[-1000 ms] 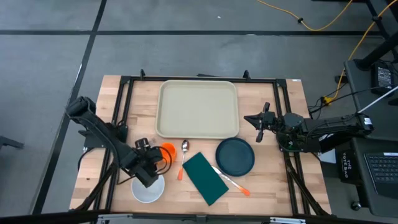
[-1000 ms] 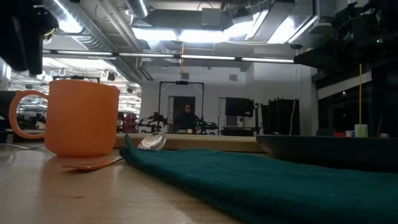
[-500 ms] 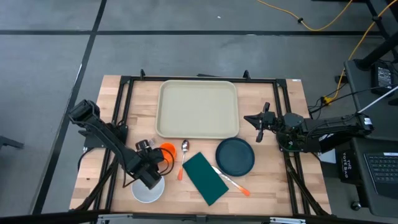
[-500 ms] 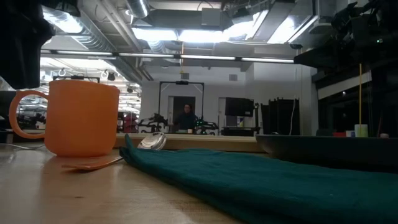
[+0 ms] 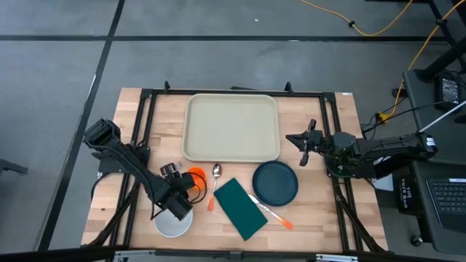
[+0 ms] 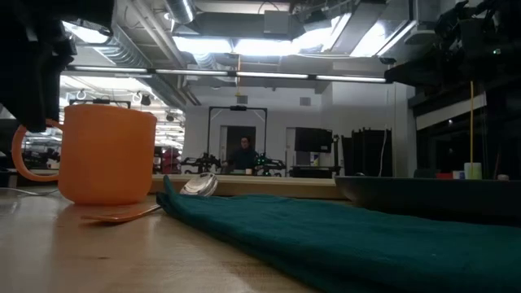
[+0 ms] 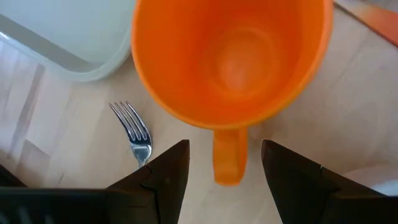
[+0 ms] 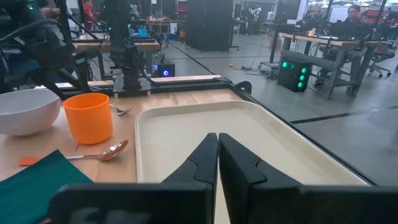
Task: Set up tray
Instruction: Put the orange mug on the brown serving tray
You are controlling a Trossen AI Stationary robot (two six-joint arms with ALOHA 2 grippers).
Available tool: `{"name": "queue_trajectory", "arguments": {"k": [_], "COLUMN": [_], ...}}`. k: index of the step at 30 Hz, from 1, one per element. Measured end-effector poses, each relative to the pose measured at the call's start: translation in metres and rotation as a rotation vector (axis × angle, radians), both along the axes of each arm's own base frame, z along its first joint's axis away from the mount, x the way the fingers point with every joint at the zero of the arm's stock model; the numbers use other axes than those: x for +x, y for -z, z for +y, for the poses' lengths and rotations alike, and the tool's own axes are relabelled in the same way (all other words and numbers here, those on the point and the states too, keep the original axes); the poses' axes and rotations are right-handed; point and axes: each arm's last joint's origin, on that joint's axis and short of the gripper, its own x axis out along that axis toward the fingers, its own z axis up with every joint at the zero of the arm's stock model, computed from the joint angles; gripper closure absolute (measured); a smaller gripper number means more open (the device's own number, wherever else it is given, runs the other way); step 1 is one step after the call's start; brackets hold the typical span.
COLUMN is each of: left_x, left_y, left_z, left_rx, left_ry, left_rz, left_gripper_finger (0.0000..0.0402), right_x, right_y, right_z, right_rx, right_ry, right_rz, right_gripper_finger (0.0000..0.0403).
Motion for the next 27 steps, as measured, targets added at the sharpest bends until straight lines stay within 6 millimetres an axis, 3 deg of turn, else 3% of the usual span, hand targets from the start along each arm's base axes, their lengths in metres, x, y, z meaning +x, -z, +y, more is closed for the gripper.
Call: {"name": "queue_trajectory", "arguments": {"k": [27], "left_x": [0.0068], "left_y": [0.0064], "left_z": [0.0057], "left_rx": [-0.033], "left_ry": [-0.032], "left_rz": [0.053], "left_gripper_finger": [0.0210], "right_x": [0.0000], "right_y": [-0.0001], "right_z": [0.0000], "right_rx": [-0.004], "right_ry": [0.000], "right_rz": [0.000], "right_gripper_finger": [0.0383]}}
